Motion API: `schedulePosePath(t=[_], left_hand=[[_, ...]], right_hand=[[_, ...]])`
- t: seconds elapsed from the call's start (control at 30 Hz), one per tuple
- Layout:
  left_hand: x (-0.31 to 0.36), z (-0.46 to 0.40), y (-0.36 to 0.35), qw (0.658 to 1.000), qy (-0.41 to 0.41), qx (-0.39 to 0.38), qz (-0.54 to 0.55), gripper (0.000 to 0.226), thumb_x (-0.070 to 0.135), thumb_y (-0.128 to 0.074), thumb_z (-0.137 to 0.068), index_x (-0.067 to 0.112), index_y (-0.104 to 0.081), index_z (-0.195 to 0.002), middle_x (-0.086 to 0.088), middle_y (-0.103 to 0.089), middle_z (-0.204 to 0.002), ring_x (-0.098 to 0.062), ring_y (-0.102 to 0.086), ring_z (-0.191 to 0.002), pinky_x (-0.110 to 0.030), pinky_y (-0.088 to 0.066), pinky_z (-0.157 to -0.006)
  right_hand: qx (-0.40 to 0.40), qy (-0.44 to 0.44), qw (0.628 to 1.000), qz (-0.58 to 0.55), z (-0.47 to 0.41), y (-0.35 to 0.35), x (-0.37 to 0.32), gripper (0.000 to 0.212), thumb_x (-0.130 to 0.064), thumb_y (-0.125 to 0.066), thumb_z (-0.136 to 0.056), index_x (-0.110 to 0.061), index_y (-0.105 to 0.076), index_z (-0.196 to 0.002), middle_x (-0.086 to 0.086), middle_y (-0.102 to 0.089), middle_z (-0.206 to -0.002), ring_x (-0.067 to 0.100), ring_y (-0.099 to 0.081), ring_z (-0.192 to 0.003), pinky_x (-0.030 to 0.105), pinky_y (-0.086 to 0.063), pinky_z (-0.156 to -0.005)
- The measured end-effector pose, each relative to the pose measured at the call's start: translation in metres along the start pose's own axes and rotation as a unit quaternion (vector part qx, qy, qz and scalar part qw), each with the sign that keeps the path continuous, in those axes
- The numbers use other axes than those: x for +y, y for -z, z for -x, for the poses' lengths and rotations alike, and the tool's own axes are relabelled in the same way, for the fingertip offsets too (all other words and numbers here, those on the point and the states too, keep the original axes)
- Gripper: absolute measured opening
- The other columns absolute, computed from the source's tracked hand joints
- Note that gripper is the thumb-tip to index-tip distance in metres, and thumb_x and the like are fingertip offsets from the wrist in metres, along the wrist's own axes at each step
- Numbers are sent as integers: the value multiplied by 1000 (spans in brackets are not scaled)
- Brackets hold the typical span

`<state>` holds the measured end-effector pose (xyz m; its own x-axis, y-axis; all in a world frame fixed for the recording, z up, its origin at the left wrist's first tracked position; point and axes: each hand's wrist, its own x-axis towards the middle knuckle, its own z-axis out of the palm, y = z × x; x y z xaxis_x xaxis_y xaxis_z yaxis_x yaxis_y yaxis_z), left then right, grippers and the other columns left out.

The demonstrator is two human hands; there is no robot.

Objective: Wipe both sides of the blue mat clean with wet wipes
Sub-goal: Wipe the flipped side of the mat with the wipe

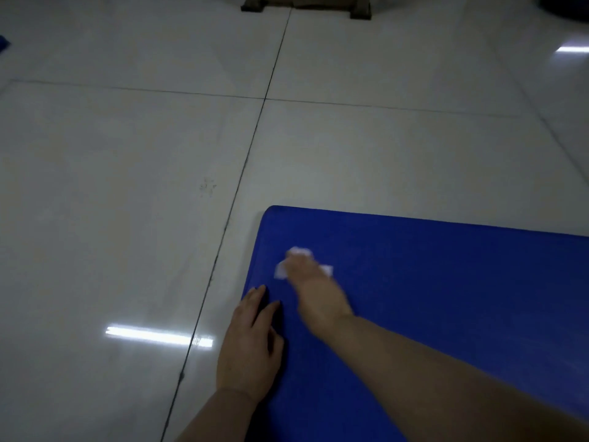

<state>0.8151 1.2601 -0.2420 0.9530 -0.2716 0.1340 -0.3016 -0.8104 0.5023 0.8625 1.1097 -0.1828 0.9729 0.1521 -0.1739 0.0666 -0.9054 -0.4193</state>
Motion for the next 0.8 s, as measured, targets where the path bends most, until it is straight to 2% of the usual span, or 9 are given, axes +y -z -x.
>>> schedulePosePath(t=[0.07,0.1,0.27,0.37,0.43,0.5,0.6,0.7,0.8], left_hand=[[3,3,2,1000,11,4,3,46,-4,-80,-66,6,-69,-110,-14,-58,-131,-31,-57,-120,-46,-51,-93],[5,6,4,1000,12,16,0,41,-4,-79,-67,6,-71,-106,-15,-61,-127,-31,-60,-115,-45,-54,-88],[2,48,12,998,-2,63,-18,23,4,-66,-80,4,-73,-102,-12,-61,-127,-26,-61,-113,-40,-55,-86],[2,66,15,998,31,51,1,40,24,-43,-87,4,-72,-105,-12,-60,-127,-20,-56,-113,-28,-48,-94],[4,69,14,999,35,35,2,45,24,-39,-90,2,-67,-117,-13,-57,-132,-23,-57,-118,-32,-45,-100],[6,70,13,999,32,23,1,46,23,-38,-91,2,-63,-123,-14,-54,-136,-23,-52,-124,-37,-45,-100],[5,73,13,999,28,45,-2,34,7,-53,-85,1,-65,-116,-16,-55,-134,-22,-44,-125,-33,-40,-104],[5,75,12,998,54,36,5,49,-12,-72,-70,4,-65,-117,-12,-54,-136,-24,-48,-125,-42,-40,-100],[1,75,11,999,37,28,17,49,-11,-67,-71,4,-64,-118,-12,-51,-137,-26,-49,-124,-47,-43,-97]], right_hand=[[-39,80,996,1,9,-10,-19,60,2,-38,-96,-12,-18,-151,5,-3,-160,20,0,-147,20,7,-112],[-23,86,996,9,13,-12,-14,61,1,-38,-96,-14,-16,-151,3,1,-160,18,3,-147,21,8,-112],[40,-105,994,17,29,-5,21,62,-1,-37,-96,-16,-12,-150,3,2,-160,20,3,-147,32,-9,-118],[6,-8,999,42,37,-18,-19,59,-3,-39,-96,-9,-14,-149,10,-6,-158,24,-1,-146,29,4,-116],[-43,79,996,-4,43,-36,-41,64,2,-41,-95,-12,-15,-151,5,-2,-160,19,4,-147,24,10,-113],[-23,110,994,-9,52,-39,-39,64,4,-40,-94,-14,-17,-152,1,-1,-161,16,5,-147,27,6,-117],[43,4,999,-18,59,-28,-4,58,-1,-34,-97,-13,-18,-152,2,-6,-161,18,-1,-147,32,-3,-120],[86,-139,987,6,68,-30,16,65,-5,-38,-96,-11,-5,-152,5,4,-160,21,7,-147,32,1,-118],[69,-54,987,135,70,-48,-18,67,-20,-34,-99,0,9,-147,18,8,-157,34,9,-145,45,2,-119]])
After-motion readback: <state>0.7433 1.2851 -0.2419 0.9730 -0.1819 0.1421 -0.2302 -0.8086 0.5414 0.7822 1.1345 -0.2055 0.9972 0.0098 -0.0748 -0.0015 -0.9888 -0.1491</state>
